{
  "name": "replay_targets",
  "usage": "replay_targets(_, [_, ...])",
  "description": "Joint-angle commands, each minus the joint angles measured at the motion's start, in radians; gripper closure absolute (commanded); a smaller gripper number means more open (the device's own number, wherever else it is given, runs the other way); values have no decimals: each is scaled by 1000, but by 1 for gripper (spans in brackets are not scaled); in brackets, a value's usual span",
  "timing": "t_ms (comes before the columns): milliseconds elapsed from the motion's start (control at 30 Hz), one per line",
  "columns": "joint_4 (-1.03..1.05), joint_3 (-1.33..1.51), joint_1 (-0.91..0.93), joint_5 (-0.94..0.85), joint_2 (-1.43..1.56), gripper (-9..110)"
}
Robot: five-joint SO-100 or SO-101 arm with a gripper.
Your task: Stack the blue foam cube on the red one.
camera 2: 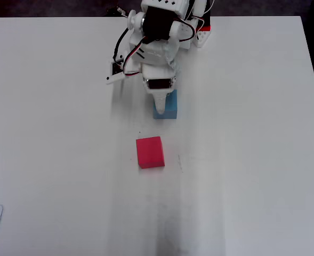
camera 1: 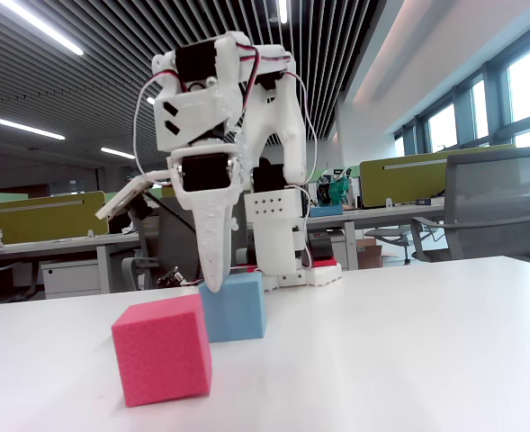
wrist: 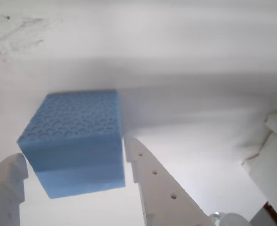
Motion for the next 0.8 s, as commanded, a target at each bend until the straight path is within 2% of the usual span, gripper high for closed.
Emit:
replay_targets(0, [-21, -9, -12, 11, -5, 77])
replay_targets(433, [8, -58, -17, 41, 28, 82])
replay_targets(633, [110, -199, -15, 52, 51, 82])
replay_targets(767, [210, -428, -3, 66, 12, 82])
